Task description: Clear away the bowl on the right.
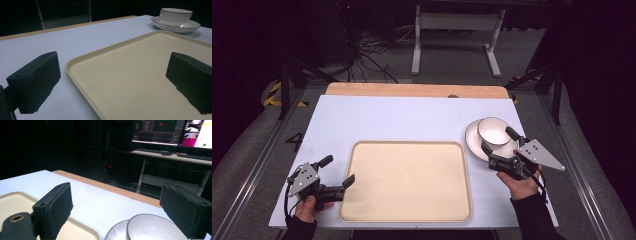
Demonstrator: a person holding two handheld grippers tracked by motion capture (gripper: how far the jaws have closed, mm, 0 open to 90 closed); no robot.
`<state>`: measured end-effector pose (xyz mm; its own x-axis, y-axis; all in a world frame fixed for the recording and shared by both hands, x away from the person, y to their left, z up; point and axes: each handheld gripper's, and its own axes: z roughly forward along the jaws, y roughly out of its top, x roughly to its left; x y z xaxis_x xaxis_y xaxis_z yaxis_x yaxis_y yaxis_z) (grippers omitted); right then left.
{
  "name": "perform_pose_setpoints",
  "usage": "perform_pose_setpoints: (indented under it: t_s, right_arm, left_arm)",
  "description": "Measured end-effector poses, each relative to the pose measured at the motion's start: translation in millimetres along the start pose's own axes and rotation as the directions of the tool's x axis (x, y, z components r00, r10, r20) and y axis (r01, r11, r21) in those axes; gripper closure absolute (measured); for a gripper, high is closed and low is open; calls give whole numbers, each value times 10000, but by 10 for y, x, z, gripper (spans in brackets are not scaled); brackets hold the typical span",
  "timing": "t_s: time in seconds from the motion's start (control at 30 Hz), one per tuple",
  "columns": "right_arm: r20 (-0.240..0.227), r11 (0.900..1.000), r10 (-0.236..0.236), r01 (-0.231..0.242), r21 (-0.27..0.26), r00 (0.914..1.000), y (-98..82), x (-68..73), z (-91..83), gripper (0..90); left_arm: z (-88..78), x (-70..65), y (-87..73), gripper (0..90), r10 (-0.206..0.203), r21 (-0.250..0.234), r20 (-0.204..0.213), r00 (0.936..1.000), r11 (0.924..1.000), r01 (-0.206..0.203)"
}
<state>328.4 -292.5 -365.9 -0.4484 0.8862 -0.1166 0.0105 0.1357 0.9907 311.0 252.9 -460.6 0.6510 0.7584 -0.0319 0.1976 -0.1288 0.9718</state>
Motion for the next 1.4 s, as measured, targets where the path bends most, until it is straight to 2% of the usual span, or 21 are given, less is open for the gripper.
perform_pose_setpoints:
  t_s: [0.13,0.23,0.27,0.3,0.47,0.67,0.8,0.93,1.03,1.17,1.27,1.4]
  right_arm:
    - [443,10000,-19,22,-62,9990,3,-48,-33,108]
    - [818,9999,-104,97,95,9966,-7,-80,-44,101]
    - [950,9997,-178,160,197,9953,-12,-87,-43,103]
    - [1361,9986,-393,341,405,9899,-29,-98,-40,102]
    - [1821,9994,-314,281,206,9828,-28,-129,-71,93]
    - [2204,10000,6,-16,44,9754,-29,-179,-105,84]
    - [2514,9983,393,-488,317,9671,-29,-237,-95,85]
    - [2704,9976,497,-607,323,9615,-27,-274,-94,85]
    - [2764,9978,480,-589,312,9598,-28,-281,-94,84]
    - [3085,9981,436,-547,274,9502,-31,-290,-95,85]
    - [3113,9977,486,-609,299,9491,-25,-307,-86,86]
    - [3087,9966,215,-449,687,9509,46,-367,2,112]
  left_arm:
    - [1,0,0,2,-3,-9,-10,10000,10000,3]
    - [4,-1,-1,1,-9,-36,-20,10000,10000,9]
    - [4,-1,-1,1,-10,-37,-18,10000,10000,10]
    - [2,-1,0,1,-8,-10,-11,10000,10000,8]
    - [4,-1,-1,1,-9,-30,-14,10000,10000,9]
    - [3,-4,0,2,-16,-6,-25,10000,10000,16]
    - [2,-1,-1,1,-13,-2,-47,10000,10000,13]
    - [4,-8,-2,1,11,-33,-73,10000,10000,-11]
    - [4,-8,-1,2,25,-24,-85,10000,10000,-26]
    - [5,-7,-2,1,-30,-19,-88,10000,10000,30]
    - [2,-4,-1,1,-11,13,-85,10000,10000,11]
    - [7,-1,-1,1,-46,-15,-106,9999,10000,46]
